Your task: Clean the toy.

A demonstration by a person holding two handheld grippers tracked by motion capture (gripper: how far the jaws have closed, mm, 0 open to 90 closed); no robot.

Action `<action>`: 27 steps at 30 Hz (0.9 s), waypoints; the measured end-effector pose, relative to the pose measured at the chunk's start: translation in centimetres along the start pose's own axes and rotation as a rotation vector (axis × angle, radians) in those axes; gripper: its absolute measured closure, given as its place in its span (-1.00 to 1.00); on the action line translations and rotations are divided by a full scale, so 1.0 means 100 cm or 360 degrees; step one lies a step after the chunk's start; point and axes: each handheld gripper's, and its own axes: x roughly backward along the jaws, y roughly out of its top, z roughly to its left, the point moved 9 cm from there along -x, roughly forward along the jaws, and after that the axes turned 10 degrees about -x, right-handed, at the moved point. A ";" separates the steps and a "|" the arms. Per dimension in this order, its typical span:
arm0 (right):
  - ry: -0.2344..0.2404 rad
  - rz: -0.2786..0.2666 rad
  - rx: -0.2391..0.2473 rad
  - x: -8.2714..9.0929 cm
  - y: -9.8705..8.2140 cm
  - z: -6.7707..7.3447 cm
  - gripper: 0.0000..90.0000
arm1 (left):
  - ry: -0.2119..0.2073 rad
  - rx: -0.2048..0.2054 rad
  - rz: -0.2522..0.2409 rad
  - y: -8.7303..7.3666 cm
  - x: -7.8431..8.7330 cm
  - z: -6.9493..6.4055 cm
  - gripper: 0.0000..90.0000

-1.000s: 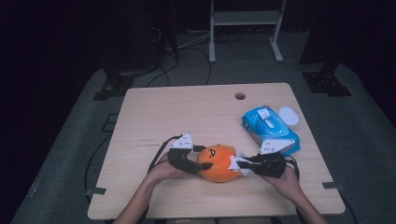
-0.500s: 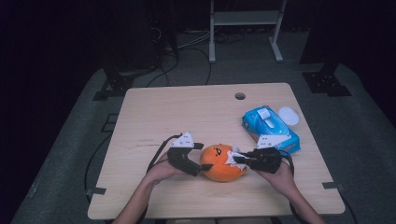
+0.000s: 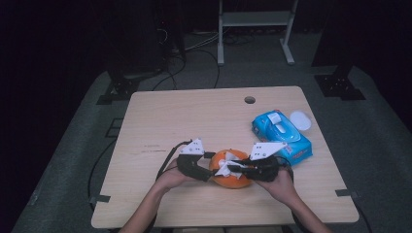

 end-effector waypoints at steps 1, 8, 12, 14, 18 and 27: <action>-0.0041 0.0000 -0.0015 0.006 -0.004 -0.008 0.79 | -0.0003 0.0000 0.0006 -0.002 0.001 0.001 -0.31; -0.0098 -0.0002 -0.0222 0.028 -0.034 -0.040 0.79 | -0.0010 0.0033 0.0012 -0.004 0.001 0.002 -0.38; -0.0081 0.0009 -0.0221 0.026 -0.038 -0.034 0.79 | -0.0060 0.0116 -0.0050 0.006 0.006 -0.001 -0.58; -0.0057 0.0026 -0.0199 0.024 -0.038 -0.026 0.78 | -0.0072 0.0118 -0.0046 0.008 0.006 -0.002 -0.59; -0.0044 0.0058 -0.0152 0.023 -0.039 -0.012 0.78 | -0.0075 0.0064 0.0009 0.001 0.001 -0.008 -0.46; 0.0008 0.0028 -0.0035 0.005 -0.008 0.002 0.78 | -0.0064 -0.0117 0.0038 0.000 -0.001 -0.015 -0.34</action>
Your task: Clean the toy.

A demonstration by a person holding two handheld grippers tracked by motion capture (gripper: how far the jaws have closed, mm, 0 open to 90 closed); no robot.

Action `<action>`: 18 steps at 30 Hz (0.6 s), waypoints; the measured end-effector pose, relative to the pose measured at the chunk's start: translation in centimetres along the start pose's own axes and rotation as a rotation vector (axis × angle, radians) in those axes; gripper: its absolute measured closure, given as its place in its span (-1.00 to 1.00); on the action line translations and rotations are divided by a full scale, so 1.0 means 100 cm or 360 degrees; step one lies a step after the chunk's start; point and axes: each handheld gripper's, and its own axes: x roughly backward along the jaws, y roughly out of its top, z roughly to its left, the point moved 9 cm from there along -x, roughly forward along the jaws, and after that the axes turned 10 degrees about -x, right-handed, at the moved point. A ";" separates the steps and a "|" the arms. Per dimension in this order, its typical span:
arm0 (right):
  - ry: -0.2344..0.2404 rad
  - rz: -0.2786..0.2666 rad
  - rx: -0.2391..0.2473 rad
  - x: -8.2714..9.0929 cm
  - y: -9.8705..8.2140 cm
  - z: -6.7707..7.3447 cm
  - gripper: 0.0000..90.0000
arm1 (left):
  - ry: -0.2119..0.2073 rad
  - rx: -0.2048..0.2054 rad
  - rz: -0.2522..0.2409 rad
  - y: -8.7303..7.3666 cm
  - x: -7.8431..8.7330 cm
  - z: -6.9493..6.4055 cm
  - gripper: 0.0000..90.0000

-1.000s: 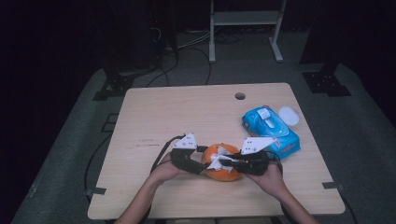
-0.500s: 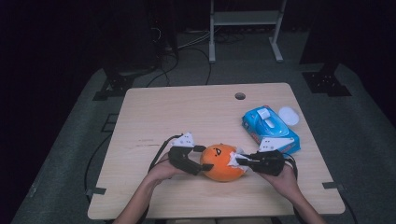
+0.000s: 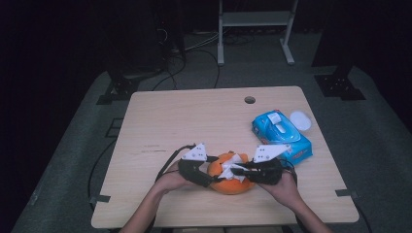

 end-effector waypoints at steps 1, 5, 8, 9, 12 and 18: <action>0.0000 0.0000 0.0000 0.000 0.000 0.000 0.78 | 0.0000 0.0000 0.0000 0.000 0.000 0.000 -0.33; -0.0067 -0.0042 -0.0084 0.008 -0.001 -0.022 0.78 | -0.0010 -0.0010 -0.0006 -0.004 0.001 0.001 -0.32; -0.0080 -0.0039 -0.0166 0.016 -0.014 -0.033 0.78 | -0.0024 0.0026 -0.0015 -0.002 0.002 0.001 -0.40; -0.0079 -0.0037 -0.0182 0.018 -0.018 -0.034 0.78 | -0.0024 0.0026 -0.0015 -0.002 0.002 0.001 -0.46; -0.0079 -0.0037 -0.0197 0.021 -0.025 -0.031 0.78 | -0.0022 0.0142 -0.0058 0.008 0.004 0.005 -0.64; -0.0018 -0.0020 -0.0118 0.021 -0.027 -0.004 0.78 | -0.0046 0.0096 -0.0027 0.008 -0.003 -0.004 -0.50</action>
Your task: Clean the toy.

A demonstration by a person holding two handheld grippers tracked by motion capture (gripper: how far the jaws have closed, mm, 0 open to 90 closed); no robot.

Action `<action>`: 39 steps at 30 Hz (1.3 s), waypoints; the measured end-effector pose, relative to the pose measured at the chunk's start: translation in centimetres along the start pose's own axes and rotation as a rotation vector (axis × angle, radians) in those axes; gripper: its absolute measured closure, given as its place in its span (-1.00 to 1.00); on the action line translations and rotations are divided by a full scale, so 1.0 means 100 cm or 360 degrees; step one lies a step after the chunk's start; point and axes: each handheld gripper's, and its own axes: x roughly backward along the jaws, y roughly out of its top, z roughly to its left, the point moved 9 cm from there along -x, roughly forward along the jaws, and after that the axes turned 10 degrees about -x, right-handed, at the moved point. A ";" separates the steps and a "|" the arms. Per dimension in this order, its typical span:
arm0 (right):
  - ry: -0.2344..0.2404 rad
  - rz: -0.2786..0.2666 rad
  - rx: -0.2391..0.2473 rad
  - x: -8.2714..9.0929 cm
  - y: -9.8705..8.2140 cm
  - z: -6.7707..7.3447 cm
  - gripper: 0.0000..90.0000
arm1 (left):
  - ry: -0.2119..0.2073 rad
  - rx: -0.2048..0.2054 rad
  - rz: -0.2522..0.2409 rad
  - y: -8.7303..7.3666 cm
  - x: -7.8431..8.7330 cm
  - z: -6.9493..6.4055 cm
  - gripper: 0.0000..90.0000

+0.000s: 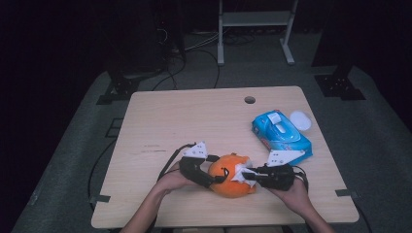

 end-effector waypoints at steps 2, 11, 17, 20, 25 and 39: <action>0.0017 -0.0008 0.0039 -0.006 0.007 0.008 0.78 | 0.0020 -0.0109 0.0040 0.000 -0.002 -0.004 -0.45; -0.0036 -0.0053 0.0031 -0.017 0.029 -0.011 0.78 | 0.0030 -0.0202 0.0058 -0.006 -0.001 -0.005 -0.37; -0.0099 -0.0049 -0.0078 -0.001 0.009 -0.032 0.78 | 0.0018 -0.0167 0.0055 -0.012 0.003 -0.001 -0.36; -0.0098 -0.0035 -0.0101 0.003 -0.001 -0.031 0.78 | 0.0015 -0.0153 0.0048 -0.012 0.003 0.000 -0.38; -0.0104 -0.0034 -0.0064 0.002 -0.001 -0.022 0.78 | -0.0005 -0.0078 0.0032 -0.010 0.007 0.003 -0.51; -0.0048 -0.0033 0.0025 -0.009 0.018 -0.005 0.78 | -0.0014 -0.0041 0.0031 -0.021 0.010 0.007 -0.41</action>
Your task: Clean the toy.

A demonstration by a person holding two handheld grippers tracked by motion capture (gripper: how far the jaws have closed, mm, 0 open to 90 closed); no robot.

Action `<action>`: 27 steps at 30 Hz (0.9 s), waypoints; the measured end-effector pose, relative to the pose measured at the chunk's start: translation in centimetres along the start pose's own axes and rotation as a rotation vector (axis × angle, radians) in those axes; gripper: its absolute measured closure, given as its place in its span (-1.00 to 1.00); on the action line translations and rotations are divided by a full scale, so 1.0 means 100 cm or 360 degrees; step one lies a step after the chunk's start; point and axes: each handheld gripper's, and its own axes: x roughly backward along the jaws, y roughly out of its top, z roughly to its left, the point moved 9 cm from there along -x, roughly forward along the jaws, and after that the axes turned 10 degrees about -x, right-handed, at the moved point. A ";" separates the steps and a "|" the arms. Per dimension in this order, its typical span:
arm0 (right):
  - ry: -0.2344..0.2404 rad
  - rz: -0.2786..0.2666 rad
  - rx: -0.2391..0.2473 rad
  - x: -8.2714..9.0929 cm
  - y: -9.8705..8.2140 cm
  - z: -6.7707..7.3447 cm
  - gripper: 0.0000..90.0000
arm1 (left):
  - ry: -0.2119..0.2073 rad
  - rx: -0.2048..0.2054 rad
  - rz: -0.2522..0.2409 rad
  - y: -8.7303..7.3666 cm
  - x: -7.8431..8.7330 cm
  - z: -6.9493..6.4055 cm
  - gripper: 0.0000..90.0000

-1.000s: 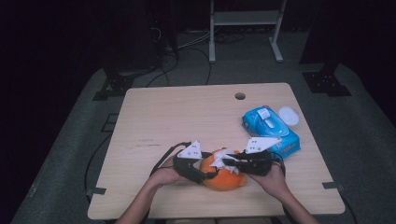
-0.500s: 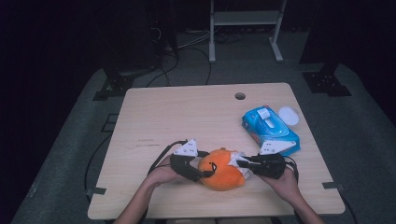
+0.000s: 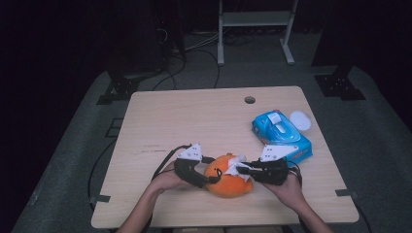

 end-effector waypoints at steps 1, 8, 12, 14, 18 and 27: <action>0.0000 0.0000 0.0000 0.000 0.000 0.000 0.78 | 0.0000 0.0000 0.0000 0.000 0.000 0.000 -0.41; 0.0008 0.0045 -0.0103 0.012 -0.024 -0.011 0.77 | -0.0018 0.0015 -0.0015 -0.002 0.000 0.000 -0.41; 0.0018 0.0080 -0.0110 0.017 -0.030 -0.011 0.77 | -0.0019 -0.0061 -0.0001 0.003 -0.002 -0.006 -0.37; 0.0012 0.0066 -0.0124 0.017 -0.027 -0.015 0.77 | -0.0016 -0.0098 0.0008 0.005 -0.003 -0.008 -0.35; 0.0010 0.0002 -0.0150 0.011 -0.013 -0.022 0.77 | -0.0022 -0.0139 0.0018 0.006 -0.003 -0.010 -0.34; 0.0023 0.0003 -0.0130 -0.008 -0.001 -0.020 0.78 | -0.0012 0.0056 -0.0001 0.012 -0.001 -0.005 -0.78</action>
